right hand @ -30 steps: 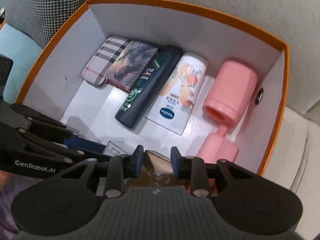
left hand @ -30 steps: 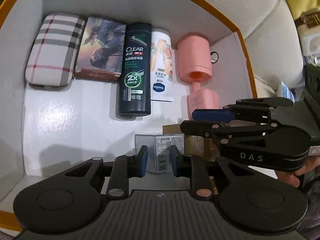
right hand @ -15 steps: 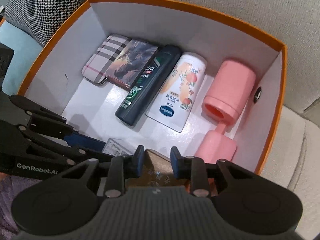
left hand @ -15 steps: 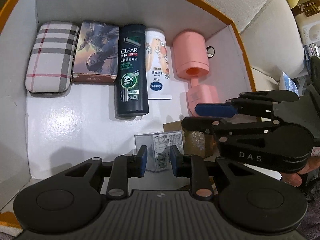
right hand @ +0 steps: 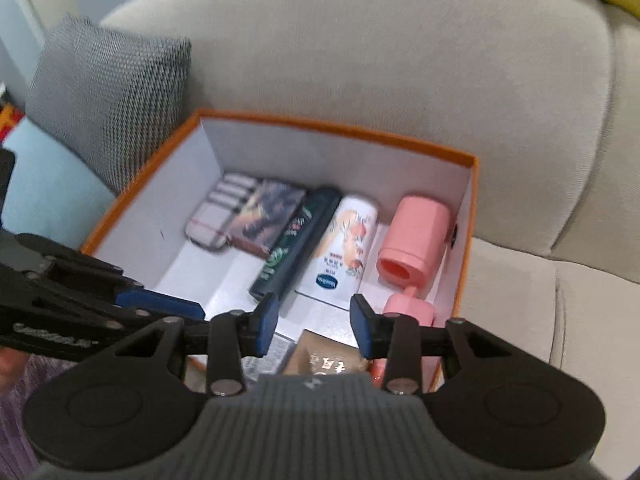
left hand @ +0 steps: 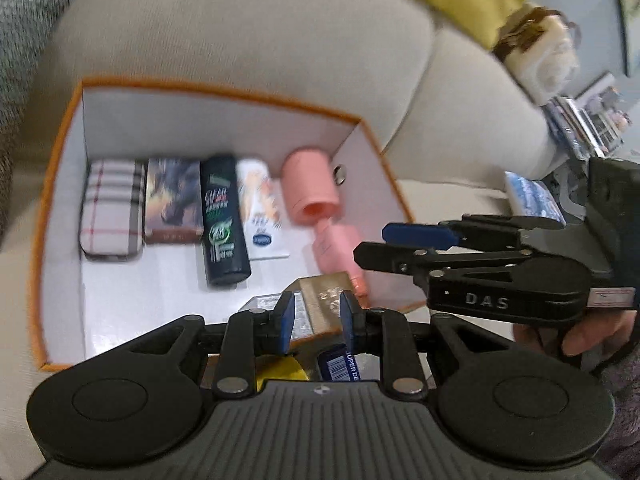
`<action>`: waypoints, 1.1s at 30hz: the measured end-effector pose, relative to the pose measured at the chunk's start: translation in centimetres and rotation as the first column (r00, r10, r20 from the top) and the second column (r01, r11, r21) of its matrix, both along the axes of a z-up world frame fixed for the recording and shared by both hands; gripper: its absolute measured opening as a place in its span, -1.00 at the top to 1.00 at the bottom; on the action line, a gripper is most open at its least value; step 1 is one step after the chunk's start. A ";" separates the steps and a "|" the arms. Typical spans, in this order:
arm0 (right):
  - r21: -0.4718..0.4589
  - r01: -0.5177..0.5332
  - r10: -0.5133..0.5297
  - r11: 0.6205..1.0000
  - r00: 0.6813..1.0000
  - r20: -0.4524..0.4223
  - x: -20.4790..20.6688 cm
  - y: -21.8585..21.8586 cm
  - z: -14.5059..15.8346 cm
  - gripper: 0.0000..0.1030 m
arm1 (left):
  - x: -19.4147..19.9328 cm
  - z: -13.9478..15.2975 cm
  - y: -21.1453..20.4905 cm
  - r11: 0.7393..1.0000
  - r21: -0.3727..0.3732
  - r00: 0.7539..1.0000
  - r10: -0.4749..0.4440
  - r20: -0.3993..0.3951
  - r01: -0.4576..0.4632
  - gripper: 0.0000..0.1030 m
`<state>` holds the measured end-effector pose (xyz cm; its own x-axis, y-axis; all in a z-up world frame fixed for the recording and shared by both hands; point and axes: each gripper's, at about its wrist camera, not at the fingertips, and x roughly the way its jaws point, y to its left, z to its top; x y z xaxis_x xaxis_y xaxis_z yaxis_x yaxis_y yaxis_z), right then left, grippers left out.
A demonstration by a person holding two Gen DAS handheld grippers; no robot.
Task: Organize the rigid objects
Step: 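Grasp the yellow round container with the left tool while the right grasps the blue tin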
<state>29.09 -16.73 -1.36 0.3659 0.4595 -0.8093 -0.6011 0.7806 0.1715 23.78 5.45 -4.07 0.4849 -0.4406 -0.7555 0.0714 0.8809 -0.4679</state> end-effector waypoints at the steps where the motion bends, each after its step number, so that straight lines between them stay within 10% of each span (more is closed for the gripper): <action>1: 0.007 0.006 -0.006 1.000 1.000 0.013 -0.6 -0.3 0.4 0.20 | -0.7 0.5 -0.2 1.000 0.008 1.000 -0.006 0.023 0.005 0.49; 10: 0.079 0.082 -0.088 0.993 0.993 0.076 -7.4 -3.4 0.3 0.04 | -6.5 -0.7 -3.3 0.985 0.155 0.991 -0.094 0.092 0.079 0.34; 15: 0.016 0.177 -0.176 0.984 0.984 -0.021 -9.4 -4.4 -4.1 0.04 | -7.7 -3.9 -5.2 0.951 0.283 0.986 -0.150 0.072 0.124 -0.24; 23: -0.081 0.218 -0.223 0.973 0.972 -0.069 -10.0 -4.2 -8.6 -0.04 | -7.6 -6.9 -8.3 0.792 0.546 0.922 -0.378 0.085 0.274 -0.35; 33: -0.115 0.175 -0.187 0.978 0.977 -0.103 -8.6 -3.6 -11.0 -0.10 | -5.5 -9.1 -8.9 0.676 0.582 0.836 -0.549 -0.012 0.452 -0.40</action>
